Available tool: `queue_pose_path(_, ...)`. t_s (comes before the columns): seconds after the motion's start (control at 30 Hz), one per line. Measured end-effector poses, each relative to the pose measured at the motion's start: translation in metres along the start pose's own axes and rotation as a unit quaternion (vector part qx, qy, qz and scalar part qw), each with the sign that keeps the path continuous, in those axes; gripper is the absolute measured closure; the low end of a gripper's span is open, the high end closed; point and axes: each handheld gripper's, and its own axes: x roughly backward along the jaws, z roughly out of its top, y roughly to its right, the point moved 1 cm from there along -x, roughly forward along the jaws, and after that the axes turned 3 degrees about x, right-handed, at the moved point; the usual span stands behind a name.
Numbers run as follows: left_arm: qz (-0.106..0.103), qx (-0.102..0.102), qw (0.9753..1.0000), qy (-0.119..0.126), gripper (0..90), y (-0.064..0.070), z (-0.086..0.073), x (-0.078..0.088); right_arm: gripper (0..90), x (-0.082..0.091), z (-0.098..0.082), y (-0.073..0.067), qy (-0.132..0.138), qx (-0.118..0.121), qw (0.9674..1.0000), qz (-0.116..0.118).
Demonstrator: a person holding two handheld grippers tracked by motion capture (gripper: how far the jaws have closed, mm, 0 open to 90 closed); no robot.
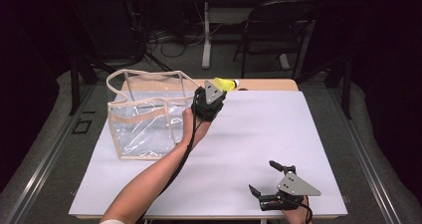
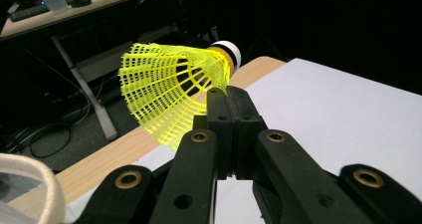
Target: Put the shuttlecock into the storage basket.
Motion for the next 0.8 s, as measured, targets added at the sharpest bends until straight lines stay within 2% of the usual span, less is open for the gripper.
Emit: queue_pose_path(0.8, 0.007, -0.008, 0.9999, 0.012, 89.8, -0.007, 0.012, 0.006, 1.5, -0.001, 0.000, 0.000, 0.000, 0.001, 1.0000, -0.001)
